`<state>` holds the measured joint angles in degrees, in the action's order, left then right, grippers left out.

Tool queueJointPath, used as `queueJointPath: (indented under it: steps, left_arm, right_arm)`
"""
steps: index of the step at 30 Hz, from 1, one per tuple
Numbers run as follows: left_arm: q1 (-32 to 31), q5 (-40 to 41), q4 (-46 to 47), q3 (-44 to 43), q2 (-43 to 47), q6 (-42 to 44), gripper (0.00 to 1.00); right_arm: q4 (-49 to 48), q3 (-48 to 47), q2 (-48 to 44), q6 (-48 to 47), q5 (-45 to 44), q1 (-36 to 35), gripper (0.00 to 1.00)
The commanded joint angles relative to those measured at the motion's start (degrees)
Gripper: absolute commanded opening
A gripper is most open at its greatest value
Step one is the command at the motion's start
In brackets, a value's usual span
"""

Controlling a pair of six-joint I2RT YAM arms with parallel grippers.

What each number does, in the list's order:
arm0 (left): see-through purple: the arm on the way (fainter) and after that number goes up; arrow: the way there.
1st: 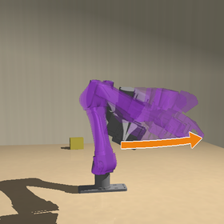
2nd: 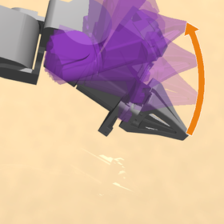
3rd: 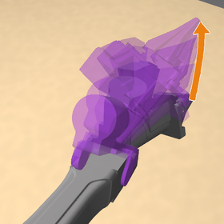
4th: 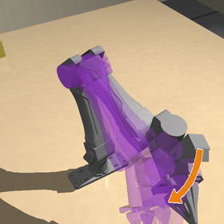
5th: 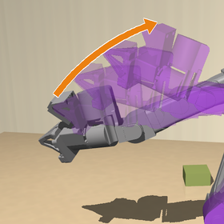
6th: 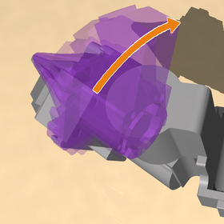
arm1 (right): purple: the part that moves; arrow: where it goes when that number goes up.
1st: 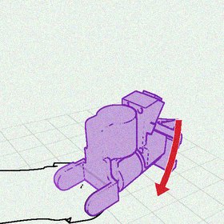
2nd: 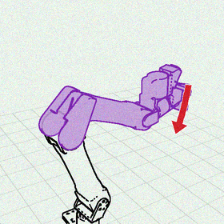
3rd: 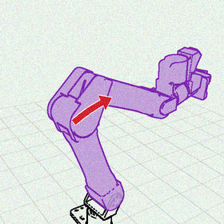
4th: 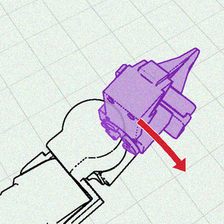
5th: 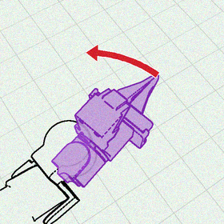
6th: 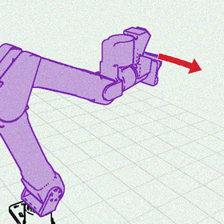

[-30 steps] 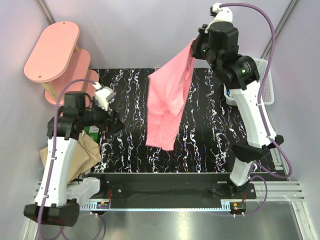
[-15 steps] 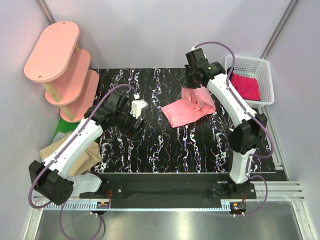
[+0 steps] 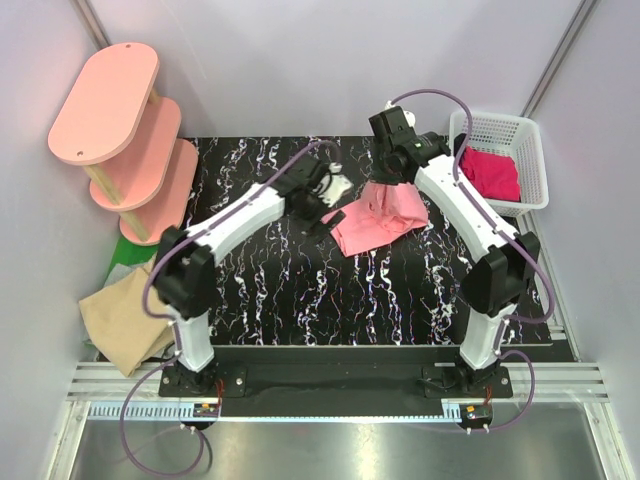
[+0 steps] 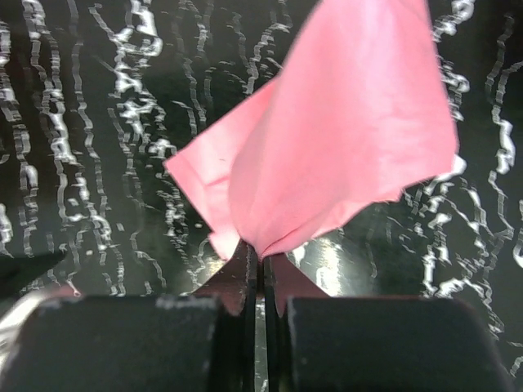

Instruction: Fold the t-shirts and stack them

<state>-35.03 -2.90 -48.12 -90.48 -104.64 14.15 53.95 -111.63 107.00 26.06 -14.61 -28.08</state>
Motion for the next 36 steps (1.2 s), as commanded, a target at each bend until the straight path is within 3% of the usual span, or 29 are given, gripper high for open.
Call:
queueJointPath:
  steps: [1, 17, 18, 21, 22, 25, 26, 28, 33, 36]
  left_arm:
    - [-3.5, 0.0, 2.2, -9.0, -7.3, 0.4, 0.91]
    - [-3.2, -13.2, -3.8, -32.3, -30.6, -10.8, 0.91]
    - [-2.9, -14.3, -4.8, -33.8, -31.8, -11.7, 0.88]
    - [-1.6, -19.9, -7.5, -37.9, -35.1, -14.1, 0.65]
    - [-1.3, -21.1, -7.7, -38.0, -35.4, -14.1, 0.53]
    - [-1.2, -20.8, -8.2, -36.8, -34.8, -13.4, 0.4]
    - [-1.1, -20.8, -8.4, -35.7, -34.3, -13.2, 0.23]
    - [-0.3, -19.9, -8.7, -34.5, -32.6, -12.7, 0.0]
    - [5.5, -18.8, -8.7, -26.7, -24.2, -10.9, 0.0]
    - [14.0, -18.8, -9.0, -21.0, -20.3, -8.5, 0.0]
  right_arm:
    - [-1.1, 2.4, -6.4, 1.2, -4.8, 0.8, 0.0]
    - [-2.2, 6.0, -9.3, 0.8, -3.8, 1.5, 0.0]
    - [-2.3, 6.2, -9.4, 0.7, -3.8, 1.5, 0.0]
    - [-2.4, 6.4, -9.7, 0.7, -3.9, 1.5, 0.0]
    - [-2.3, 6.4, -9.9, 0.7, -3.9, 1.5, 0.0]
    - [-2.4, 6.2, -10.2, 0.7, -4.1, 1.6, 0.0]
    - [-2.3, 6.1, -10.5, 0.8, -4.0, 1.6, 0.0]
    - [-2.4, 5.8, -10.6, 0.8, -3.8, 1.5, 0.0]
    - [-2.4, 5.4, -10.8, 1.0, -3.1, 1.6, 0.0]
    - [-2.3, 5.9, -11.0, 1.0, -2.7, 1.6, 0.0]
